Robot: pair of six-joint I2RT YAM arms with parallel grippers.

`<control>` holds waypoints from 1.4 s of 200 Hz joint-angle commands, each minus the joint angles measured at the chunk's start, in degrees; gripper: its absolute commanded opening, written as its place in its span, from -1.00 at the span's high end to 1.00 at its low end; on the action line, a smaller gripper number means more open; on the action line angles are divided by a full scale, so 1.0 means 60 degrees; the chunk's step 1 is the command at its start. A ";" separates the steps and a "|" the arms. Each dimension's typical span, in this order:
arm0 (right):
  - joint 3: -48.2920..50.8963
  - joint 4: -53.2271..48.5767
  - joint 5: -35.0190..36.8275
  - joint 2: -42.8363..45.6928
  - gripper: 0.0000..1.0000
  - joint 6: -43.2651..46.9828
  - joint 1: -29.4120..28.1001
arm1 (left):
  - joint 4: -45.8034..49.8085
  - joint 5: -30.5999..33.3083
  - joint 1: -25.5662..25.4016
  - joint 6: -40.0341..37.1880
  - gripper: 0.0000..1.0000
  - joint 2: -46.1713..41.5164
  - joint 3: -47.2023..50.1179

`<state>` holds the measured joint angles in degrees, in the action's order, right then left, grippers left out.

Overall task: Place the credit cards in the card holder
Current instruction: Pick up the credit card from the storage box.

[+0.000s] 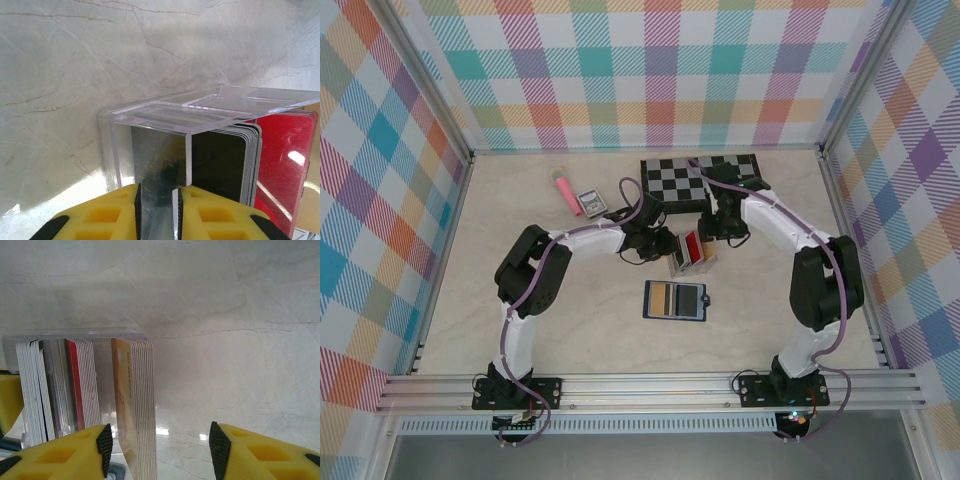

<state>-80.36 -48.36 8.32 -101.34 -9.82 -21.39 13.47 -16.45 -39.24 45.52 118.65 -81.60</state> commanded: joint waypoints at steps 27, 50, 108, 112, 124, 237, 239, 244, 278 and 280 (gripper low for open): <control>-0.0176 -0.0272 0.0123 -0.0611 -0.13 -0.0212 -0.0039 | 0.1038 0.0222 0.0022 -0.0131 0.53 0.0005 0.0296; -0.0167 -0.0215 0.0327 -0.0676 -0.13 -0.0178 -0.0065 | 0.0975 0.0264 0.0022 -0.0086 0.53 -0.0058 0.0440; -0.0304 -0.0493 0.1159 -0.0320 -0.11 -0.0113 -0.0127 | 0.0830 0.0295 0.0022 0.0026 0.53 -0.0095 0.0622; -0.0303 -0.0495 0.1136 -0.0292 -0.11 -0.0133 -0.0131 | 0.0830 0.0286 0.0022 0.0029 0.53 -0.0094 0.0622; -0.0289 -0.0488 0.1053 -0.0195 -0.10 -0.0127 -0.0125 | 0.0828 0.0298 0.0027 0.0026 0.53 -0.0102 0.0637; -0.0231 -0.0391 0.0342 0.0000 0.33 -0.0076 -0.0154 | 0.0772 0.0198 0.0013 0.0088 0.53 0.0000 0.0623; -0.0230 -0.0399 0.0353 -0.0018 0.33 -0.0076 -0.0152 | 0.0772 0.0198 0.0020 0.0085 0.53 0.0000 0.0630; -0.0230 -0.0414 0.0344 -0.0029 0.37 -0.0075 -0.0153 | 0.0772 0.0196 0.0014 0.0071 0.53 0.0000 0.0636; -0.0288 -0.0475 0.0346 -0.0104 0.37 -0.0156 -0.0150 | 0.0783 0.0178 0.0009 0.0069 0.53 0.0005 0.0637; -0.0281 -0.0457 0.0314 -0.0092 0.37 -0.0155 -0.0155 | 0.0775 0.0178 0.0019 0.0073 0.54 0.0005 0.0637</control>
<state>-80.73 -49.41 10.87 -102.37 -10.07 -22.50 11.88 -16.45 -39.22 45.78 117.99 -80.07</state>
